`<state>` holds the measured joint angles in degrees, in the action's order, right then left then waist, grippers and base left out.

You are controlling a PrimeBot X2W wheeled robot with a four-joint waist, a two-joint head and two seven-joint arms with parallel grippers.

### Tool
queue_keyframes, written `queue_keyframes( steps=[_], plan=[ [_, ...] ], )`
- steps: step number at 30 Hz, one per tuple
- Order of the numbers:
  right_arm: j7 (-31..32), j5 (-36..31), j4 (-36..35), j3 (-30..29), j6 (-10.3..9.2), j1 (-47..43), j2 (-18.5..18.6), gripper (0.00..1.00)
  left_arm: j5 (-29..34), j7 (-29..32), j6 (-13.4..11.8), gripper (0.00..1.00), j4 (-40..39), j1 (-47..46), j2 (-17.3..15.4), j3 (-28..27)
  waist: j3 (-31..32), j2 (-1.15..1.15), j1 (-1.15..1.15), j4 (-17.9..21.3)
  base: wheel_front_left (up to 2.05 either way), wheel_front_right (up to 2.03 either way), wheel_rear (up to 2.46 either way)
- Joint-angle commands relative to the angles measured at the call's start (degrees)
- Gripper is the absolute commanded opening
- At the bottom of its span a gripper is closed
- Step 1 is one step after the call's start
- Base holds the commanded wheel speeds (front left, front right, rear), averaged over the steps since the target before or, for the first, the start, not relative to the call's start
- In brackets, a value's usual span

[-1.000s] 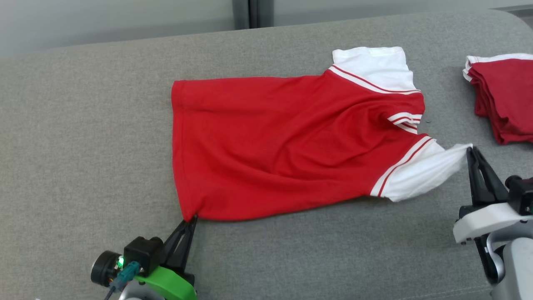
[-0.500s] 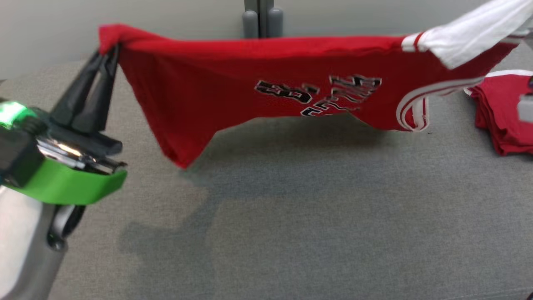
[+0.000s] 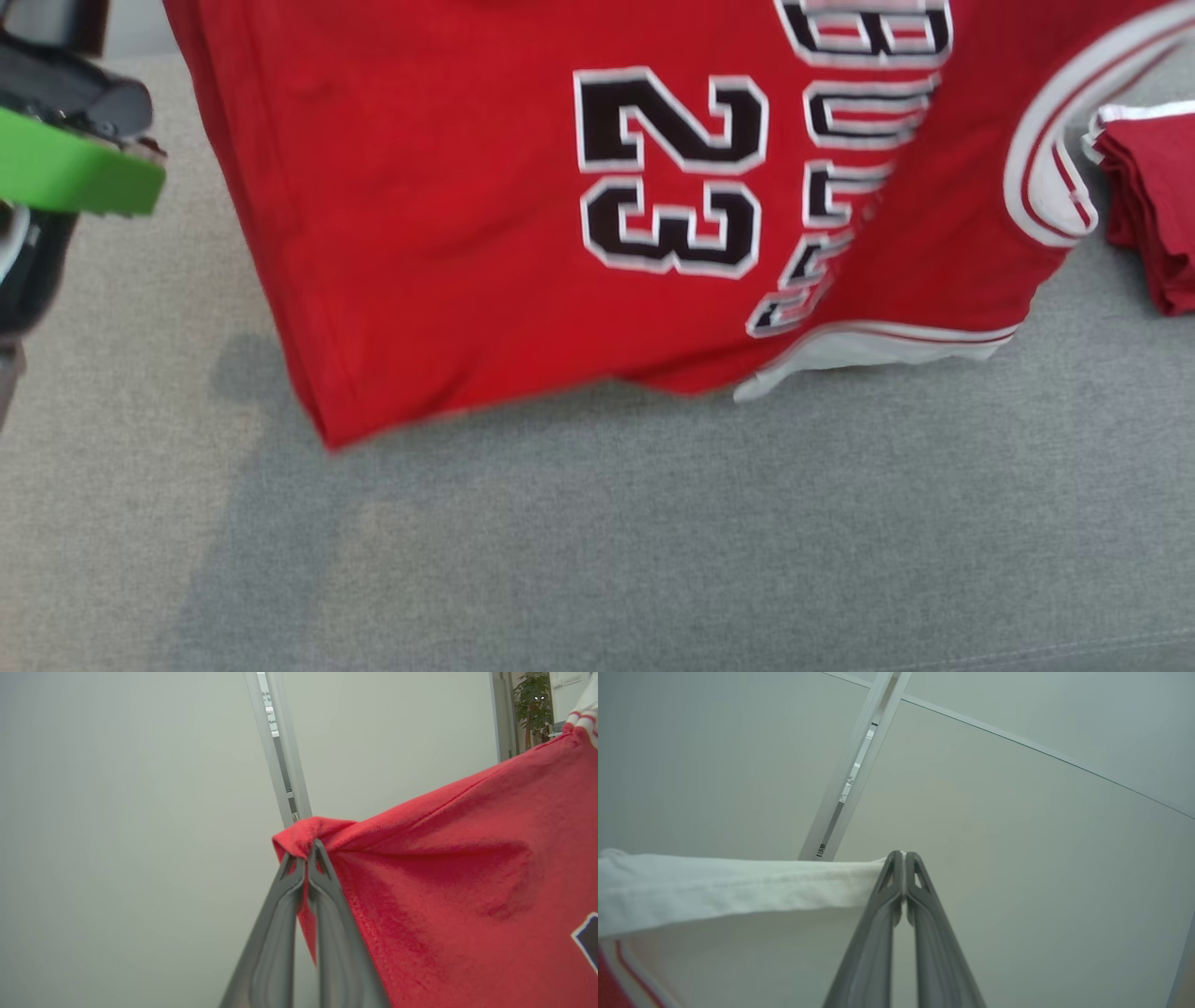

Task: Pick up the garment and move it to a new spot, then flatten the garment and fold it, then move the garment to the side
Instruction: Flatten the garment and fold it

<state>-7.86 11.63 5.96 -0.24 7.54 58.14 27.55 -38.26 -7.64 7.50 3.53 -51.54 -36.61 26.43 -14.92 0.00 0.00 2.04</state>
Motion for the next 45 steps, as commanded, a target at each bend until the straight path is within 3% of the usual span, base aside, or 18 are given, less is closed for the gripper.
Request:
queue_keyframes(
  steps=[1, 10, 14, 19, 28, 34, 45],
  plan=[
    [-0.7, -1.2, 2.5, 0.2, -0.11, 2.8, -0.5, 0.00, -0.6, -0.5, 0.0, 0.00, 2.5, -2.4, 0.9, -0.2, -4.5, 0.00, 0.00, -0.4, 0.00, 0.00, 0.00],
    [-6.6, -10.7, 14.1, -2.7, -0.12, 20.6, -4.6, 0.00, 2.1, -6.9, -0.4, 0.00, 15.6, -15.6, 4.8, -4.5, -9.0, 0.00, 0.00, -1.1, 0.00, 0.00, 0.00],
    [-7.3, -12.0, 15.3, -3.7, -0.14, 20.7, -5.8, 0.00, 2.6, -7.5, -0.4, 0.00, 17.8, -14.5, 5.9, -6.8, -8.8, 0.00, 0.00, -0.9, 0.00, 0.00, 0.00],
    [-7.3, -9.7, 14.6, -3.1, -0.18, 10.7, -7.3, 0.00, 3.3, -7.5, -0.2, 0.00, 20.3, -4.4, 8.1, -9.0, -7.9, 0.00, 0.00, 0.0, 0.00, 0.00, 0.00],
    [-7.4, -3.6, 7.3, -8.0, -0.19, -23.2, -13.4, 0.00, 2.0, -7.5, -0.1, 0.00, 25.6, 21.1, 18.5, -13.6, -5.5, 0.00, 0.00, 1.6, 0.00, 0.00, 0.00],
    [-7.4, -1.6, 5.9, -8.9, -0.19, -41.8, -17.8, 0.00, 4.1, -7.6, -0.1, 0.00, 26.3, 33.8, 22.3, -14.0, -2.5, 0.00, 0.00, 2.1, 0.00, 0.00, 0.00],
    [-7.4, -0.4, 7.3, -7.2, -0.17, -58.6, -21.0, 0.00, 7.8, -7.6, -0.1, 0.00, 22.3, 47.4, 27.8, -17.8, 3.2, 0.00, 0.00, 1.5, 0.00, 0.00, 0.00]
  ],
)
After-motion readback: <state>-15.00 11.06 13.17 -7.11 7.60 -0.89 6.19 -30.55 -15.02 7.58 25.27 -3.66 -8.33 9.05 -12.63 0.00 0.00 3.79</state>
